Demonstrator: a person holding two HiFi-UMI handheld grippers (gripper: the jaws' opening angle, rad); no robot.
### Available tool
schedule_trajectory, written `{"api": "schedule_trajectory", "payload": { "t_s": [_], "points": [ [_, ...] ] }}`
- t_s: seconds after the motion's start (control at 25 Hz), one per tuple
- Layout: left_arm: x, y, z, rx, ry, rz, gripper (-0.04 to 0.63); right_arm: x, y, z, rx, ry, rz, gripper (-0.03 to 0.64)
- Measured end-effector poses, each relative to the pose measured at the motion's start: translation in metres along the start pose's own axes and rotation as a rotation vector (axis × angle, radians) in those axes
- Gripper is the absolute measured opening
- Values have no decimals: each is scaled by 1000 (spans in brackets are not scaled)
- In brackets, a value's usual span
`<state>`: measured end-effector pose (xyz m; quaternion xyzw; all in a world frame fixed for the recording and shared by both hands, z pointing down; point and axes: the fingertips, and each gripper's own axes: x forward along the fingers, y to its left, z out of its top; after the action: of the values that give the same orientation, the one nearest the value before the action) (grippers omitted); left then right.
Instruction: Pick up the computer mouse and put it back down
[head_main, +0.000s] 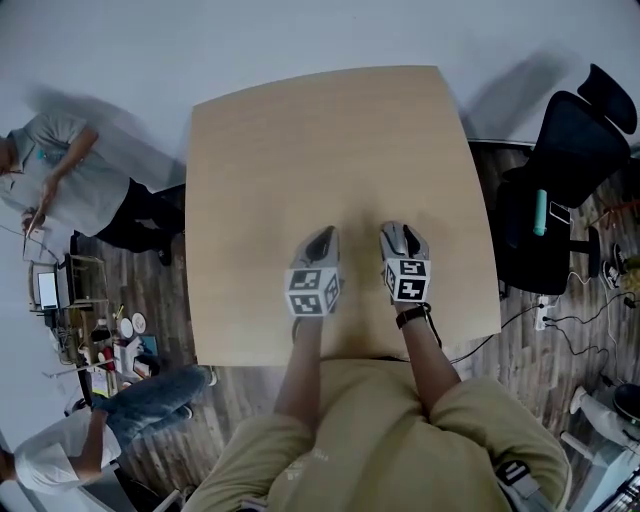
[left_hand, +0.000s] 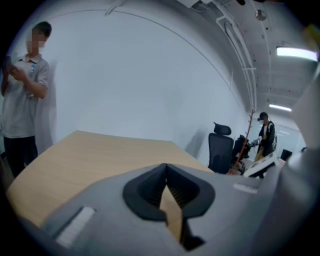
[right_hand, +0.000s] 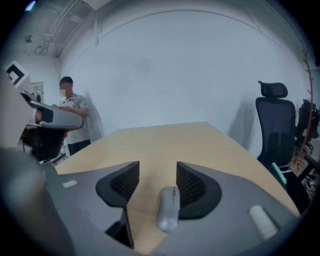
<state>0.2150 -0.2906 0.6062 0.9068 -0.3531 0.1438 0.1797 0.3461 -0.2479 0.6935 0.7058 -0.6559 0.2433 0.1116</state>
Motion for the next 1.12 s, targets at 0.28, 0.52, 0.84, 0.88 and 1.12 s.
{"api": "schedule_trajectory", "payload": {
  "t_s": [0.28,0.52,0.84,0.88,1.12],
  "points": [
    [-45,-28,24,45,-94,30,2,-73,36,85,-100,-251,102,58],
    [-87,-51,45,72,-199,56,0,-131,48,117,-127,-361,132,21],
    [-132,-80,54,102,-296,82,0,-182,62,118,-177,-409,168,5],
    [-138,-82,53,103,-299,84,0,-186,64,116,-177,-409,169,5],
    [-170,-88,44,112,-314,105,0,-210,80,107,-172,-417,190,5]
  ]
}}
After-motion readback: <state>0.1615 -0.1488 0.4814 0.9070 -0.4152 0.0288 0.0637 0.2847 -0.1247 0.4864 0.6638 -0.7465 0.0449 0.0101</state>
